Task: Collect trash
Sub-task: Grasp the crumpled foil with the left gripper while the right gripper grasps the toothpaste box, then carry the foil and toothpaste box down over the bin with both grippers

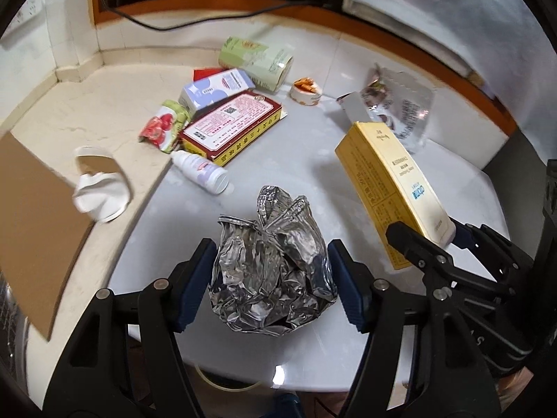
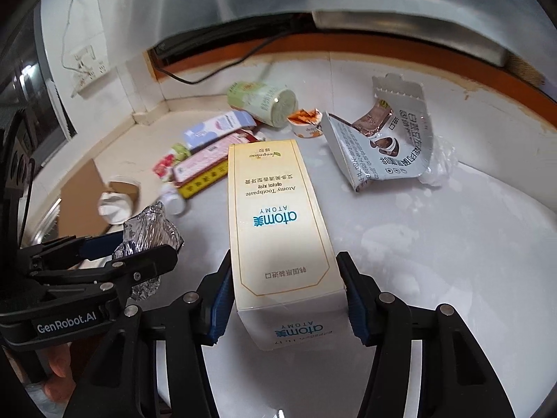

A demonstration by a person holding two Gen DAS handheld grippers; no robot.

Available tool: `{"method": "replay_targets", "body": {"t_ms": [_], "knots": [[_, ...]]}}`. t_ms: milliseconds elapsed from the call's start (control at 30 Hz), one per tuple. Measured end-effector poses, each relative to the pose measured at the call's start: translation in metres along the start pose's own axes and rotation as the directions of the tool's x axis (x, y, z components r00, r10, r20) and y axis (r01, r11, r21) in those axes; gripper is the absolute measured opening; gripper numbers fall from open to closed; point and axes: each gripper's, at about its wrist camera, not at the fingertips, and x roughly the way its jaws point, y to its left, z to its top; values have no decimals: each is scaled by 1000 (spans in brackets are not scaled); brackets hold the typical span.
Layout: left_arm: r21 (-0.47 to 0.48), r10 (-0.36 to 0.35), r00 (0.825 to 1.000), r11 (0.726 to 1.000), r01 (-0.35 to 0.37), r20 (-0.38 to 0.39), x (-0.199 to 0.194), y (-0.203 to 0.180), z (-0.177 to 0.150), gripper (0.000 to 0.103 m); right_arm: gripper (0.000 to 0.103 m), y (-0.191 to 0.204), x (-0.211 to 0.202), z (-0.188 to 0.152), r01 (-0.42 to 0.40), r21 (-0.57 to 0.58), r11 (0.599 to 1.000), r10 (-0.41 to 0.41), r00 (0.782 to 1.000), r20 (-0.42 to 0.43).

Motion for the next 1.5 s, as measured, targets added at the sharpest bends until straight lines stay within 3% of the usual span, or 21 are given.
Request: {"method": "replay_targets", "body": {"t_ms": [400, 633, 833, 1067, 1500], "knots": [[37, 59, 994, 997, -62, 90, -94, 20, -84, 63, 55, 58, -82, -72, -90, 7, 996, 89, 995, 38], [-3, 95, 992, 995, -95, 88, -117, 41, -146, 63, 56, 100, -114, -127, -142, -36, 989, 143, 989, 37], [-16, 145, 989, 989, -144, 31, -104, 55, -202, 63, 56, 133, -113, -174, -188, -76, 979, 187, 982, -24], [-38, 164, 984, 985, -167, -75, -67, 74, -251, 63, 56, 161, -77, -227, -178, -135, 975, 158, 977, -146], [-28, 162, 966, 985, -171, -200, 20, 88, -298, 63, 56, 143, 20, -282, -144, -66, 987, 112, 927, -358]]}}
